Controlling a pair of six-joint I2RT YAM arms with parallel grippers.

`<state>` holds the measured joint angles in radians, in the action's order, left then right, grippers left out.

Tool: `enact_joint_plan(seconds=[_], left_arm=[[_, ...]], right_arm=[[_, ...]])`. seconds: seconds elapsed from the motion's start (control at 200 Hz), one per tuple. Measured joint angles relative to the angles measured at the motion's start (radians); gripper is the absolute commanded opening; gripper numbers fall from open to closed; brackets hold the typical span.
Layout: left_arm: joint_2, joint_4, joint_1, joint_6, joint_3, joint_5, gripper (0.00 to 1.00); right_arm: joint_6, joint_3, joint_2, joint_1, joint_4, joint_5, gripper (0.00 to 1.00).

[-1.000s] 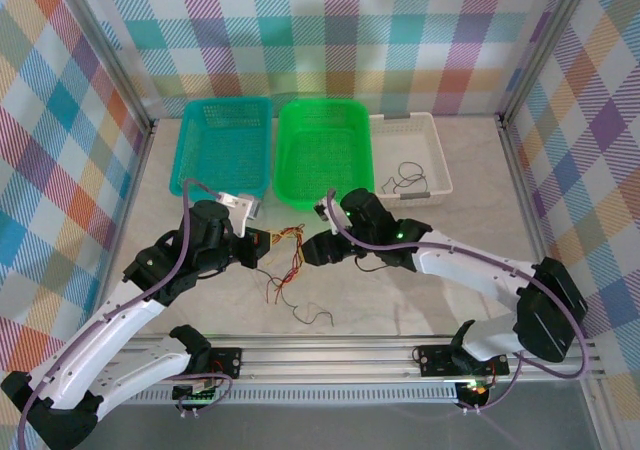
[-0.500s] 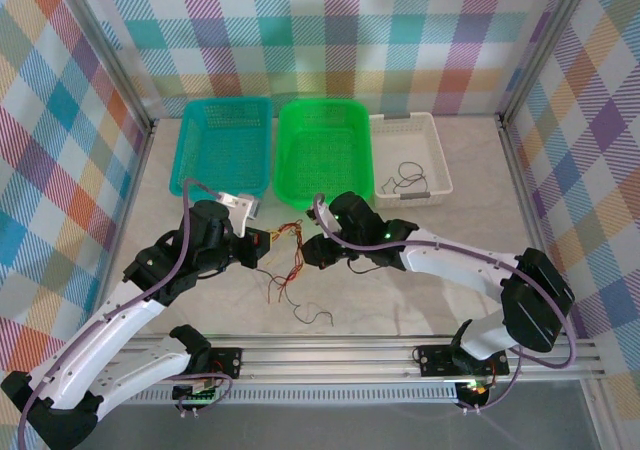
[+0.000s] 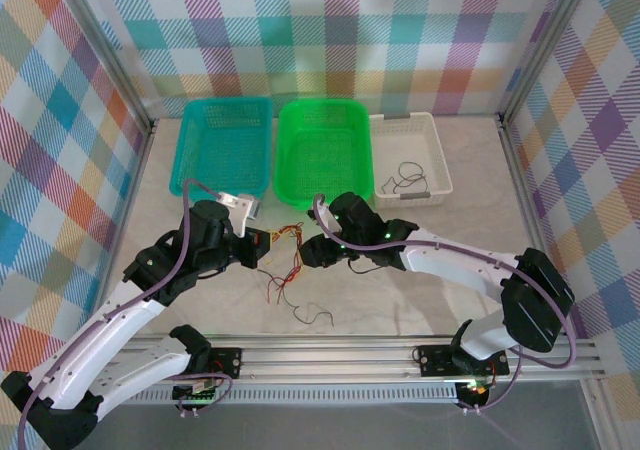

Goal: Untangle the cables

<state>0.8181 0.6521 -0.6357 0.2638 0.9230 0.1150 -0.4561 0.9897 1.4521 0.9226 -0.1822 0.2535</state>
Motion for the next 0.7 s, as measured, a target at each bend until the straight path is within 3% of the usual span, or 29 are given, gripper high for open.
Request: enact_joint_plan(seconds=[0.27, 0.36, 0.7], left_arm=[[0.000, 0.000, 0.000, 0.000, 0.000, 0.000, 0.00], [0.003, 0.000, 0.000, 0.000, 0.000, 0.000, 0.00], [0.005, 0.000, 0.000, 0.000, 0.000, 0.000, 0.00]], right_arm=[[-0.001, 0.000, -0.016, 0.000, 0.006, -0.004, 0.14], [0.003, 0.000, -0.019, 0.000, 0.008, -0.004, 0.00], [-0.005, -0.085, -0.135, -0.028, 0.028, -0.071, 0.00]])
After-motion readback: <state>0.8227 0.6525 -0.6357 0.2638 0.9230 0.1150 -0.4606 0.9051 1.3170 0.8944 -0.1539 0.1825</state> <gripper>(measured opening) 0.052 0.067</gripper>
